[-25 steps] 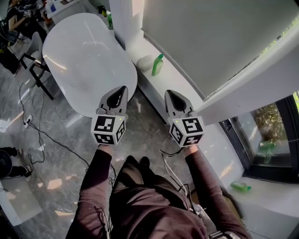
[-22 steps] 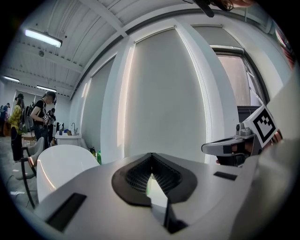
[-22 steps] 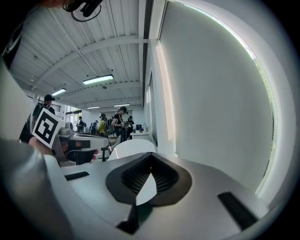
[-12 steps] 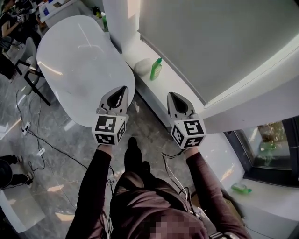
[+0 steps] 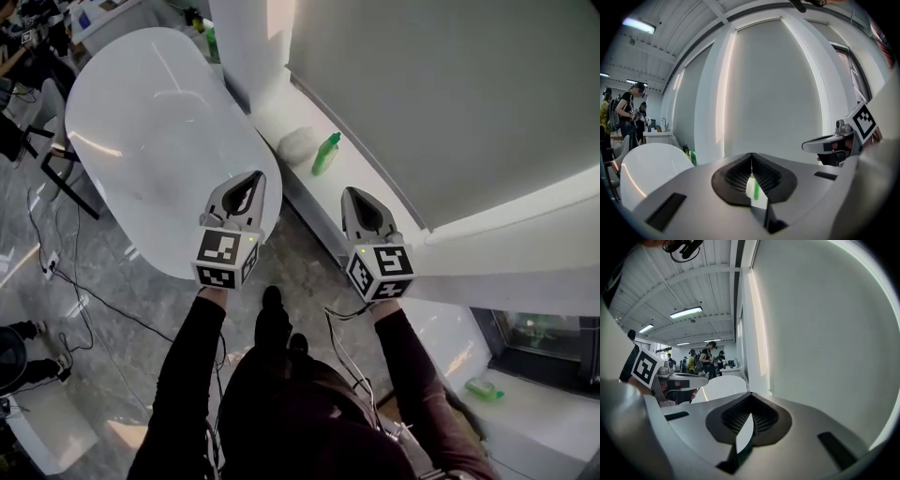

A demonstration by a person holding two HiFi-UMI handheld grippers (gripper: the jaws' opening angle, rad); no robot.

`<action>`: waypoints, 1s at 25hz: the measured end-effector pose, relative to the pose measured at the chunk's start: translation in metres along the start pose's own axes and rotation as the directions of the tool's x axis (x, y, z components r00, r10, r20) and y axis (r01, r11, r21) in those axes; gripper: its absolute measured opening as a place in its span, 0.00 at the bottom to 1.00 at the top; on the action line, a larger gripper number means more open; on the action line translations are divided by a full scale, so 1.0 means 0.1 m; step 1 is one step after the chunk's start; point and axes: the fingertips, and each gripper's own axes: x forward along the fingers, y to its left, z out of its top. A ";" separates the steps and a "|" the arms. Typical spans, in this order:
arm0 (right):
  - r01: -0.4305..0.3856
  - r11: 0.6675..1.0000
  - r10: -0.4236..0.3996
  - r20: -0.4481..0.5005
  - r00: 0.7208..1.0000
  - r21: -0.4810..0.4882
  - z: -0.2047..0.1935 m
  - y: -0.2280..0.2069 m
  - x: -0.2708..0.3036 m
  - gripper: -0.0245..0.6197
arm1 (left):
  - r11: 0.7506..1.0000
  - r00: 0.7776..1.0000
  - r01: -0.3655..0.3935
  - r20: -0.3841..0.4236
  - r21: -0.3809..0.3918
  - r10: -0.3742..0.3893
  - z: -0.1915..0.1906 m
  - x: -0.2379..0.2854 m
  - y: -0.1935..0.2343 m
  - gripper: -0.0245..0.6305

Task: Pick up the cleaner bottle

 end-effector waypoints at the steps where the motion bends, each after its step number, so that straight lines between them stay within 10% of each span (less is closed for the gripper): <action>1: 0.005 1.000 -0.005 -0.002 1.000 0.000 0.01 -0.02 0.06 0.04 | 1.000 1.000 0.002 0.000 0.001 -0.002 0.00 0.05 0.05 0.05; 25: 0.115 0.993 -0.114 -0.046 0.992 0.017 0.03 -0.51 0.67 0.04 | 0.993 0.990 0.117 -0.073 -0.008 -0.117 -0.22 0.97 0.33 0.15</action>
